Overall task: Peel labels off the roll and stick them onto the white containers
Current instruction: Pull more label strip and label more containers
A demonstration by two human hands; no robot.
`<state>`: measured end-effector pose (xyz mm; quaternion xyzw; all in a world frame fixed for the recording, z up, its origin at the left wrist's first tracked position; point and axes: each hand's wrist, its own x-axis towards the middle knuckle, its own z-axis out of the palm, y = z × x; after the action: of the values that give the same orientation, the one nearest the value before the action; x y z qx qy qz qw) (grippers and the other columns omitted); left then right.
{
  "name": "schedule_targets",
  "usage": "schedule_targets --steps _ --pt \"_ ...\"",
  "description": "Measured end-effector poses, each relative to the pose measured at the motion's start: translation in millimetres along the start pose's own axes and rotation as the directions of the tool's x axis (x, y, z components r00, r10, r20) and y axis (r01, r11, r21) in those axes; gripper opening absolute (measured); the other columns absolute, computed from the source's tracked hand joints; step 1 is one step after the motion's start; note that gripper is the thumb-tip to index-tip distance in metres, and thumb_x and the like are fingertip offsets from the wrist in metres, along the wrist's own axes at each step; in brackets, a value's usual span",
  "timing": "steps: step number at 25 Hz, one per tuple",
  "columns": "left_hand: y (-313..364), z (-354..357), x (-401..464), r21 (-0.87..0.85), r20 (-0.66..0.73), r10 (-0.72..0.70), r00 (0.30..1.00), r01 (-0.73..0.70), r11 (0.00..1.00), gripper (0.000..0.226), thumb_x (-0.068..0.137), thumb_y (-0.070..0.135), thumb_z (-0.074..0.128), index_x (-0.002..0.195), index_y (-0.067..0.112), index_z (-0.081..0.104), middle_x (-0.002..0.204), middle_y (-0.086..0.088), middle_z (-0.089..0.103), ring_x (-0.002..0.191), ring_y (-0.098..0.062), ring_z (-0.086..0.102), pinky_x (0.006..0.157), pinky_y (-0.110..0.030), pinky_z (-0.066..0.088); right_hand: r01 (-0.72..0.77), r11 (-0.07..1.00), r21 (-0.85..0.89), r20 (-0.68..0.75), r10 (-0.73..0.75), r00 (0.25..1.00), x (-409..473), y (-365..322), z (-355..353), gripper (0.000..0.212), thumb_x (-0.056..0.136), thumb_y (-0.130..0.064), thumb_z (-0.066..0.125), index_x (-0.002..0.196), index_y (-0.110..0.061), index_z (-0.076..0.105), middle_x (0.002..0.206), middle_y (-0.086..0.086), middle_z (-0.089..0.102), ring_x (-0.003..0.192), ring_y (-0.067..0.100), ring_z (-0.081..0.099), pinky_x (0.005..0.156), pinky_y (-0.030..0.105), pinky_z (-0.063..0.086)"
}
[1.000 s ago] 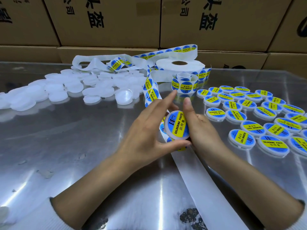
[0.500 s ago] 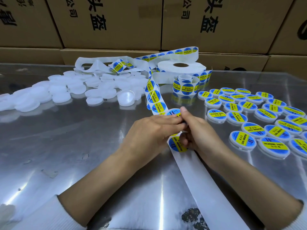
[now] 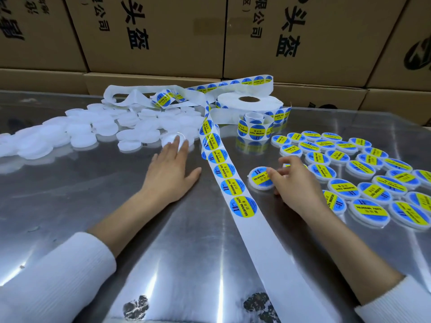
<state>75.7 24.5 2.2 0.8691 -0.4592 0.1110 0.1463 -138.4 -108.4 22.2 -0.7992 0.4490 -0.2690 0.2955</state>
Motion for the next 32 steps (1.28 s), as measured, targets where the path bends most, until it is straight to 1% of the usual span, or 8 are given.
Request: schedule_targets --steps 3,5,10,14,20,23,26,32 --pt "-8 6 24 0.023 0.037 -0.069 0.997 0.068 0.997 0.082 0.089 0.059 0.043 0.152 0.021 0.005 0.16 -0.004 -0.004 0.146 -0.031 0.001 0.115 -0.051 0.016 0.166 0.961 -0.22 -0.093 -0.19 0.977 -5 -4 -1 0.036 0.091 -0.036 0.054 0.125 -0.022 0.052 0.126 0.001 0.051 0.108 0.026 0.056 0.083 0.037 0.043" --pt "-10 6 39 0.04 0.078 -0.09 0.993 0.087 0.995 0.083 0.088 0.064 0.041 0.151 0.027 0.004 0.16 -0.002 -0.006 0.145 -0.035 -0.001 0.115 -0.052 0.015 0.284 0.935 -0.213 0.032 -0.284 0.958 -10 -10 1 0.025 0.09 -0.036 0.053 0.113 -0.029 0.06 0.117 -0.006 0.058 0.106 0.019 0.055 0.079 0.033 0.043" --pt "-11 11 60 0.014 0.118 -0.126 0.985 0.125 0.992 0.07 0.088 0.063 0.042 0.147 0.029 0.027 0.158 -0.001 0.012 0.141 -0.038 0.012 0.112 -0.048 0.026 0.241 0.857 -0.456 0.112 -0.214 0.97 -3 -2 6 0.029 0.093 -0.045 0.043 0.097 -0.019 0.055 0.114 0.003 0.062 0.113 0.027 0.052 0.086 0.037 0.037" --pt "-13 6 62 0.037 0.037 -0.099 0.994 0.098 0.995 0.054 0.089 0.054 0.049 0.135 0.028 0.044 0.146 -0.004 0.03 0.127 -0.038 0.032 0.096 -0.044 0.04 0.072 0.806 -0.587 0.162 0.03 0.986 4 12 6 0.066 0.094 -0.059 0.026 0.146 -0.018 0.025 0.157 0.008 0.02 0.145 0.028 0.015 0.115 0.047 0.01" --pt "-9 -1 39 0.052 0.007 -0.016 1.0 0.016 0.999 0.042 0.094 0.036 0.048 0.134 0.025 0.044 0.142 -0.007 0.032 0.115 -0.037 0.044 0.087 -0.045 0.048 0.283 0.863 -0.419 0.164 -0.235 0.958 -1 0 6 0.061 0.093 -0.057 0.037 0.146 -0.029 0.029 0.158 -0.007 0.018 0.145 0.016 0.005 0.116 0.046 0.005" --pt "-3 -10 17 0.06 0.016 0.075 0.997 -0.075 0.995 0.042 0.094 0.036 0.047 0.134 0.027 0.044 0.141 -0.003 0.034 0.114 -0.034 0.046 0.08 -0.041 0.049 0.49 0.843 -0.222 0.391 -0.384 0.836 -9 -9 4 0.063 0.089 -0.052 0.052 0.145 -0.036 0.028 0.156 -0.018 0.016 0.143 0.01 0.005 0.117 0.041 0.01" --pt "7 -20 -7 0.057 0.025 0.135 0.991 -0.136 0.989 0.043 0.091 0.04 0.049 0.132 0.034 0.043 0.137 0.003 0.037 0.108 -0.029 0.051 0.073 -0.036 0.045 0.466 0.881 -0.089 0.617 -0.318 0.72 -15 -11 4 0.068 0.086 -0.049 0.059 0.144 -0.042 0.025 0.153 -0.022 0.019 0.142 0.004 0.003 0.118 0.039 0.007" --pt "28 -30 -38 0.075 0.03 0.127 0.991 -0.129 0.989 0.045 0.088 0.05 0.049 0.131 0.041 0.04 0.133 0.009 0.037 0.102 -0.022 0.053 0.068 -0.031 0.04 0.462 0.876 -0.135 0.532 -0.329 0.78 -16 -10 9 0.067 0.084 -0.056 0.055 0.144 -0.038 0.03 0.151 -0.02 0.025 0.139 0.003 0.015 0.117 0.035 0.013"
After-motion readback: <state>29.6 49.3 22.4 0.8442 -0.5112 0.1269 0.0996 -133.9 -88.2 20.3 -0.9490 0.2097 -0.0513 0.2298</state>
